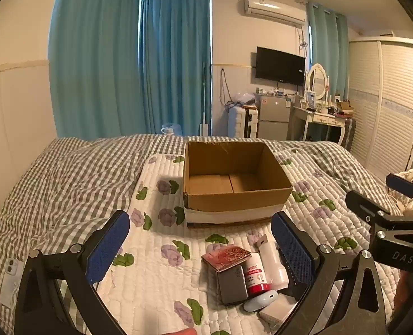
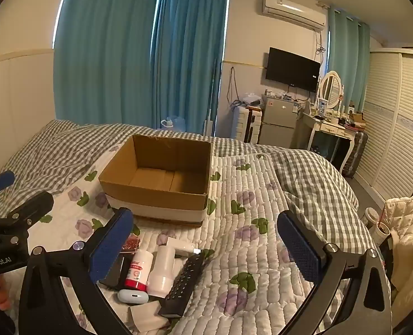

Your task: Organize rigid objects

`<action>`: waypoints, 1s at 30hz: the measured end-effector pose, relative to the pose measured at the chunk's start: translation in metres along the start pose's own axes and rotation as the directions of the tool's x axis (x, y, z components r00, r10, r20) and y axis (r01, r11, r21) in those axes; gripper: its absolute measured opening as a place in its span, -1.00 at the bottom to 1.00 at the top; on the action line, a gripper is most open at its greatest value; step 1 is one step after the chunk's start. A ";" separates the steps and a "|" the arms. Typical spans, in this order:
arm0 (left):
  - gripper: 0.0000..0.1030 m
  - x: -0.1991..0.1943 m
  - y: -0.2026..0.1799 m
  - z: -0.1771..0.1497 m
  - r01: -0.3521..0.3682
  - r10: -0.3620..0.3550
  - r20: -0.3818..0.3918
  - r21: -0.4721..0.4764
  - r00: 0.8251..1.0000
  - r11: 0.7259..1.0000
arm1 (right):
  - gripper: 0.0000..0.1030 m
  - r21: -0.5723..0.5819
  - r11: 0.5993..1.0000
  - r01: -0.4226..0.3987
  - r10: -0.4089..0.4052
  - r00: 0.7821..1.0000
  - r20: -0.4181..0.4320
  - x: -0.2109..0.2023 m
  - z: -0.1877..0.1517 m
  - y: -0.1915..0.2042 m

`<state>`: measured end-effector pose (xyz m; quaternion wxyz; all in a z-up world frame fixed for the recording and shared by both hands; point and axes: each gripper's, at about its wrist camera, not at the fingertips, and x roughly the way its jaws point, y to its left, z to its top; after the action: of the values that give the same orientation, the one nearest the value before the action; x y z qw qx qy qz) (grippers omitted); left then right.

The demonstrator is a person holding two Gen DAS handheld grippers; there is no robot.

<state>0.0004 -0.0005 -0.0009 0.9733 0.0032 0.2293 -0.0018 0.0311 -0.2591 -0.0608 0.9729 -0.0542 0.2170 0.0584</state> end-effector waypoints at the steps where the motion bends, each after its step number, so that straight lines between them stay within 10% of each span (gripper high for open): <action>1: 1.00 0.000 0.000 0.000 -0.001 0.001 -0.004 0.001 1.000 1.000 | 1.00 0.005 1.000 0.001 -0.001 1.000 0.003 0.000 0.000 0.000; 30: 1.00 0.001 0.001 0.001 -0.007 0.007 -0.012 -0.014 1.000 1.000 | 1.00 -0.016 1.000 0.015 -0.015 1.000 -0.003 -0.001 0.001 0.000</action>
<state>0.0016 0.0002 -0.0008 0.9719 -0.0028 0.2352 0.0033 0.0306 -0.2587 -0.0600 0.9726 -0.0637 0.2174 0.0529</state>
